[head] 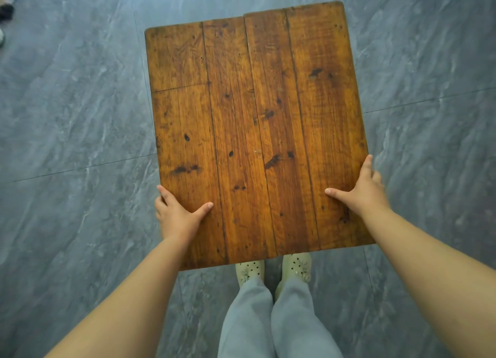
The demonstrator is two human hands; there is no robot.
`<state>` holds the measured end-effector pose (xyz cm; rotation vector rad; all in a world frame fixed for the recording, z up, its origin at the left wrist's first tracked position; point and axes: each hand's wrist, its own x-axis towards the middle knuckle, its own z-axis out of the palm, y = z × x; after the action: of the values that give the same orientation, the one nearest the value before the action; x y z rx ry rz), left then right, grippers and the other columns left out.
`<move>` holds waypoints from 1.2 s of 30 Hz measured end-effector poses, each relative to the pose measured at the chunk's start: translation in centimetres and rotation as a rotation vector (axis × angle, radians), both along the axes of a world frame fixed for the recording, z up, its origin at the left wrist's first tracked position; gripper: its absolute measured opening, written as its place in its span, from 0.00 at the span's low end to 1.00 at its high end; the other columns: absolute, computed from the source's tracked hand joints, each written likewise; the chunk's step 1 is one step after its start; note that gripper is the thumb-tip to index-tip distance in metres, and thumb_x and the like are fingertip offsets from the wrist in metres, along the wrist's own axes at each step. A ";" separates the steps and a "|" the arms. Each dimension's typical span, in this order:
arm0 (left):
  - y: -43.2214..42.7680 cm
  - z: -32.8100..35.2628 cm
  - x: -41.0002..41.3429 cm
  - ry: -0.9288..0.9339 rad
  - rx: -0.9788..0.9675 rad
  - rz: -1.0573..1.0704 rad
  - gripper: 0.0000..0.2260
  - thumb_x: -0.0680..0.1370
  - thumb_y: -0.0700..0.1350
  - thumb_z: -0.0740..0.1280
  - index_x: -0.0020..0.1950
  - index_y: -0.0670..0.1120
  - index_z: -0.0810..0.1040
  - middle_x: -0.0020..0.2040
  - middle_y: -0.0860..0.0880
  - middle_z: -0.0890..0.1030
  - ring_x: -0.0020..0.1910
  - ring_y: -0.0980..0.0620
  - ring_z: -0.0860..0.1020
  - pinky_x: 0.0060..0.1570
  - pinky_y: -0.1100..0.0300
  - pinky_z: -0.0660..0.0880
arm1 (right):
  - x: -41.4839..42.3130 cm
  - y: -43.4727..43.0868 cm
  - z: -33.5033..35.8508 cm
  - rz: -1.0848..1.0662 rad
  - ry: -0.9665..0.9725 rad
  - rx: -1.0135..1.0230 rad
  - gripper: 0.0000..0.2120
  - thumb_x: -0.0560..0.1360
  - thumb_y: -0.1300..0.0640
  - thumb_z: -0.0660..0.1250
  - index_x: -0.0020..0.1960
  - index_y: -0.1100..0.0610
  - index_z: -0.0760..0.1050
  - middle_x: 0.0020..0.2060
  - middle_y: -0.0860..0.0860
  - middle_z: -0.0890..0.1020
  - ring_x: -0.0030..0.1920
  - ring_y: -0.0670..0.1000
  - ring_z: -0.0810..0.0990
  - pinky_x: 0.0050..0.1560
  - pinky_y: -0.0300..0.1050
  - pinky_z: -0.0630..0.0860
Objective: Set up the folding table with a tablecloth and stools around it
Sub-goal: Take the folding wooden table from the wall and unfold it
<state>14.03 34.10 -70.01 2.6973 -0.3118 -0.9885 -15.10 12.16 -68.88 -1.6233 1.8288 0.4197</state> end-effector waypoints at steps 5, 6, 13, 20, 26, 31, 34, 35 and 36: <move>2.5 0.0 -1.0 -0.002 0.018 -0.028 0.57 0.66 0.62 0.73 0.76 0.48 0.35 0.76 0.43 0.51 0.74 0.40 0.54 0.70 0.41 0.59 | -1.4 3.2 0.1 -0.015 0.033 0.002 0.61 0.64 0.37 0.75 0.77 0.50 0.34 0.75 0.58 0.56 0.73 0.62 0.60 0.67 0.62 0.67; 2.7 0.1 -1.1 0.000 0.020 -0.033 0.57 0.66 0.62 0.73 0.76 0.48 0.35 0.76 0.43 0.51 0.74 0.40 0.54 0.70 0.41 0.59 | -1.5 3.6 0.2 -0.019 0.033 0.001 0.61 0.64 0.37 0.75 0.77 0.50 0.34 0.75 0.58 0.56 0.73 0.62 0.60 0.66 0.62 0.67; 2.5 0.1 -0.9 0.009 0.025 -0.027 0.57 0.65 0.63 0.73 0.77 0.48 0.35 0.75 0.43 0.51 0.74 0.41 0.55 0.69 0.41 0.60 | -1.1 3.5 0.3 0.002 0.021 -0.016 0.60 0.65 0.39 0.74 0.77 0.52 0.34 0.75 0.58 0.56 0.74 0.61 0.58 0.68 0.61 0.63; 2.2 -0.2 -1.4 0.010 0.033 -0.015 0.58 0.65 0.63 0.74 0.77 0.48 0.35 0.75 0.44 0.52 0.74 0.41 0.56 0.69 0.40 0.61 | -1.3 2.3 0.1 0.003 0.000 -0.045 0.60 0.64 0.41 0.76 0.78 0.52 0.36 0.74 0.58 0.57 0.74 0.62 0.56 0.69 0.62 0.63; 2.3 -0.2 -2.3 0.001 0.035 -0.018 0.57 0.66 0.63 0.73 0.76 0.47 0.35 0.75 0.44 0.51 0.73 0.41 0.56 0.68 0.41 0.62 | -2.1 2.2 -0.2 0.032 -0.006 -0.073 0.61 0.63 0.39 0.76 0.78 0.52 0.36 0.75 0.57 0.57 0.74 0.61 0.57 0.69 0.62 0.63; 2.1 -0.1 -2.2 0.009 0.066 -0.027 0.57 0.66 0.63 0.73 0.76 0.47 0.34 0.75 0.44 0.51 0.74 0.40 0.55 0.68 0.40 0.62 | -2.0 2.1 -0.2 0.029 0.004 -0.073 0.61 0.63 0.39 0.76 0.78 0.51 0.35 0.75 0.56 0.55 0.74 0.60 0.56 0.69 0.64 0.63; 2.1 0.0 -2.2 0.013 0.115 -0.032 0.57 0.66 0.65 0.72 0.76 0.47 0.34 0.76 0.44 0.50 0.74 0.40 0.55 0.69 0.39 0.61 | -1.8 2.1 0.2 0.039 0.032 -0.045 0.61 0.64 0.39 0.75 0.78 0.52 0.35 0.77 0.56 0.52 0.76 0.61 0.53 0.71 0.63 0.60; 2.0 0.2 -2.2 0.016 0.140 -0.043 0.57 0.66 0.66 0.71 0.76 0.47 0.34 0.76 0.44 0.49 0.74 0.39 0.54 0.69 0.39 0.60 | -1.6 2.2 0.5 0.063 0.040 -0.052 0.60 0.65 0.39 0.75 0.78 0.54 0.35 0.77 0.57 0.50 0.76 0.61 0.51 0.73 0.62 0.58; 1.9 0.6 -2.4 0.016 0.167 -0.071 0.56 0.67 0.68 0.69 0.76 0.47 0.34 0.77 0.43 0.47 0.75 0.39 0.52 0.70 0.39 0.58 | -1.4 2.4 1.1 0.104 0.035 -0.075 0.57 0.67 0.39 0.73 0.78 0.55 0.37 0.78 0.57 0.49 0.77 0.61 0.50 0.74 0.60 0.56</move>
<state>11.68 35.97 -69.38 2.8434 -0.3388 -1.1015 -16.48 14.52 -67.77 -1.7786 1.8104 0.4321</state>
